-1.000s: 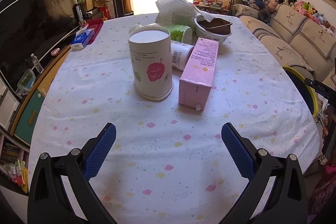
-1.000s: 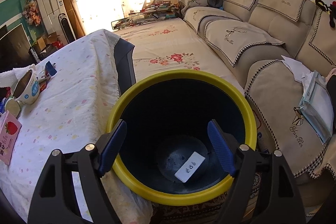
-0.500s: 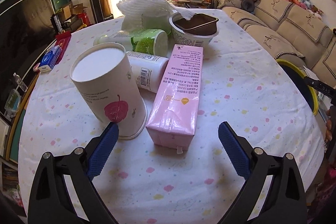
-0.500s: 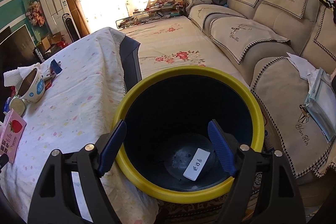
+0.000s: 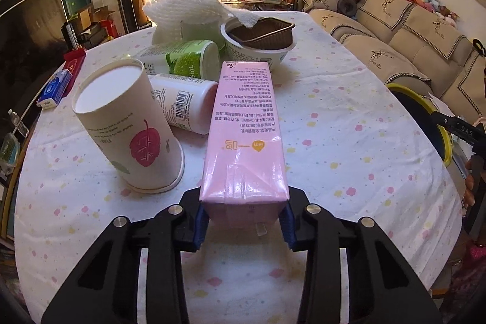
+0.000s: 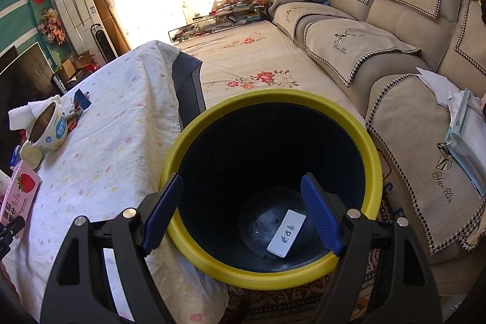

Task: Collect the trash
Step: 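Grasp the pink strawberry milk carton with the left gripper and lift, then carry the pink carton over the yellow bin and open the left gripper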

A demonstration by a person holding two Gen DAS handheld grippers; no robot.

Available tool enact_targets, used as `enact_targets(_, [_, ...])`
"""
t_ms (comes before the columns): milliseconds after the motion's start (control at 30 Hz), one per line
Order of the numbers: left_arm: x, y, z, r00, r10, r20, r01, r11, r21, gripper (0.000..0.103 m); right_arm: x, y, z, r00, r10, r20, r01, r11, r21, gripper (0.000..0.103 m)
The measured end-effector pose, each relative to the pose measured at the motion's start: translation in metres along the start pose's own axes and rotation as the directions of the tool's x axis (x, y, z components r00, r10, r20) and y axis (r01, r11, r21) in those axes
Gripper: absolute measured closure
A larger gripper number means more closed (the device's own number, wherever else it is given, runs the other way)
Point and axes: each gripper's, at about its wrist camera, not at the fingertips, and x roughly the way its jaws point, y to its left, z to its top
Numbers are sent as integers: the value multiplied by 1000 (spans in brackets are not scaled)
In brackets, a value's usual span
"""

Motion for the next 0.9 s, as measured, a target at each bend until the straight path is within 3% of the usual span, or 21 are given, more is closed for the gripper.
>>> enact_targets(167, [-33,-16,2,998,-27,58,26,999,28,65,-10,-1,-1,1000,18,18,-18,1000,6,27])
enact_targets(367, [-71,-57,8,988,-123,93,112,987,117,65,-32,-10,-4,998,20,51,-21,1000,15,27])
enact_targets(533, [-80,-110,17,971,-235,54,219,954,203,65,-55,-28,-6,996,-3,94,-1,999,38,27])
enact_targets(900, [-34,-237,49,931,-356,-78,361,871,334,65,-93,-85,-13,985,-71,158,55,993,108,24])
